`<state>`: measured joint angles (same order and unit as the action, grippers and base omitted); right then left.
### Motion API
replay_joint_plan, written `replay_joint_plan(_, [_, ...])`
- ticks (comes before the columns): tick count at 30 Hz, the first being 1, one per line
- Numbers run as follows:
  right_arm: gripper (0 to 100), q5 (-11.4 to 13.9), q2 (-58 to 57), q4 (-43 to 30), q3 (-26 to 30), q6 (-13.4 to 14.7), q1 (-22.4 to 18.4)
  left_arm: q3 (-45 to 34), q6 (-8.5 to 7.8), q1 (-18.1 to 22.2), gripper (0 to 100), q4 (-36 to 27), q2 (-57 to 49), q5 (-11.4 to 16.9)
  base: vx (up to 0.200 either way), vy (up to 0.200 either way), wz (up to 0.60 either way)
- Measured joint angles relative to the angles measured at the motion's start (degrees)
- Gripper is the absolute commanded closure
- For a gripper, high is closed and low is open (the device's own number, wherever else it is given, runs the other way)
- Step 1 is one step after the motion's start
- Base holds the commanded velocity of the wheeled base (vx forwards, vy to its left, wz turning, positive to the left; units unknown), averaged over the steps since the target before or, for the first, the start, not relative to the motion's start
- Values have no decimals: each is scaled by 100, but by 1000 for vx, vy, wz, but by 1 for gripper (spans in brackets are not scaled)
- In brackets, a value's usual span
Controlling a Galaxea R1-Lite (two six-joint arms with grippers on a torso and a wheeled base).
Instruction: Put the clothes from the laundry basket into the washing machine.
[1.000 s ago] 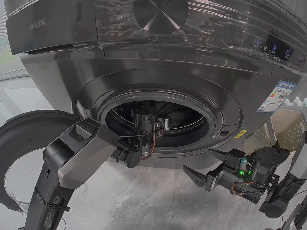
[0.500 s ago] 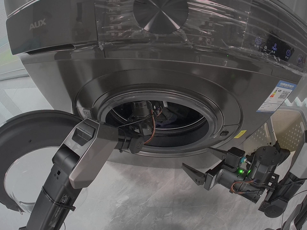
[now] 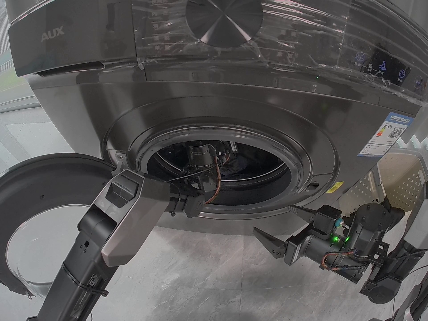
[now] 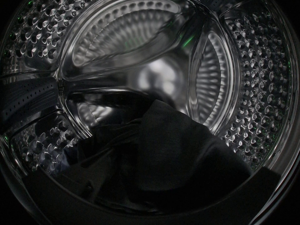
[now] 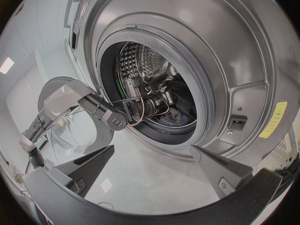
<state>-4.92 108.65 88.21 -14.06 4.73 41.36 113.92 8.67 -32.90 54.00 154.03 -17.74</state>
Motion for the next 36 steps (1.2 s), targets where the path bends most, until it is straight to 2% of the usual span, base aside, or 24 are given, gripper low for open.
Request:
replay_joint_plan(4, [0,2,-2,0,15,-2,-2,-480,-18,-61,0,-26,-246,0,0,0,0])
replay_joint_plan(8, [0,17,-2,-9,30,-5,-7,-1447,-101,-111,0,-35,-656,23,0,0,0])
replay_joint_plan(14, [0,37,-5,-16,52,-6,-5,-3074,-394,-182,0,7,-1373,69,0,0,0])
replay_joint_plan(18, [0,44,-15,-16,61,-5,-5,-4094,-506,-288,0,98,-1882,146,0,0,0])
replay_joint_plan(29, [0,46,-184,-5,301,-79,-40,-5841,-580,-957,0,1062,-2809,266,0,0,0])
replay_joint_plan(36, [0,30,-533,-35,605,-115,-105,-6875,-583,-1169,0,1300,-3534,558,0,0,0])
